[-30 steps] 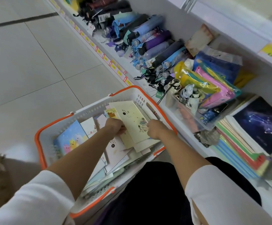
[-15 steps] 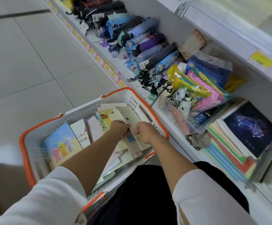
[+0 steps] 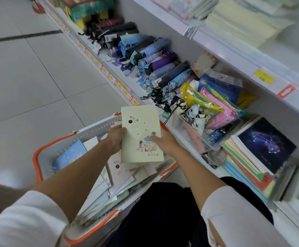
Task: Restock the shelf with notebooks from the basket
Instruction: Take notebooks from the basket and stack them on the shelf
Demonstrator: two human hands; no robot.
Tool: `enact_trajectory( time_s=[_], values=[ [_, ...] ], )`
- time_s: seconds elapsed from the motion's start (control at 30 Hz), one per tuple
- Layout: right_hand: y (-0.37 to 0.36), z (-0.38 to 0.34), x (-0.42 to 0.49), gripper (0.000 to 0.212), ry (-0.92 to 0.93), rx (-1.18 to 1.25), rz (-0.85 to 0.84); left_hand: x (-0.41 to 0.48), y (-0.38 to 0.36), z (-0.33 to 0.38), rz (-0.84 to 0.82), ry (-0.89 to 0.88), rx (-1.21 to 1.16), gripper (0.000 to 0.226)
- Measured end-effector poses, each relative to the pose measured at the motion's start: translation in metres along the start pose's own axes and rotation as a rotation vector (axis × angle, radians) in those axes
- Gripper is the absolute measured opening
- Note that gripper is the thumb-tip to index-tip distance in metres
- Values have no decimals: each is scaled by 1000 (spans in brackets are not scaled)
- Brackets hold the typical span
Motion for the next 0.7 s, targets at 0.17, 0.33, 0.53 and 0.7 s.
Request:
enact_trajectory(
  time_s=[0.17, 0.33, 0.53, 0.7],
  values=[
    [30, -24, -23, 38, 140, 34, 165, -30, -28, 25, 7, -116, 91, 33],
    [86, -60, -63, 40, 322, -42, 484, -72, -78, 56, -1, -232, 240, 38],
    [164, -93, -125, 36, 410, -29, 703, -133, -164, 78, -218, -396, 365, 37],
    [236, -94, -183, 41, 386, 32, 831, -184, -247, 82, -396, -438, 354, 40]
  ],
)
Point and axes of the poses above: each hand's wrist, its own x-axis towards the middle knuckle, its own y-axis out of the back of the hand, z = x × y, the point moved 5 cm from there along x, towards the middle knuckle, and after that the axes turned 11 degrees about y, right-handed, at the moved point
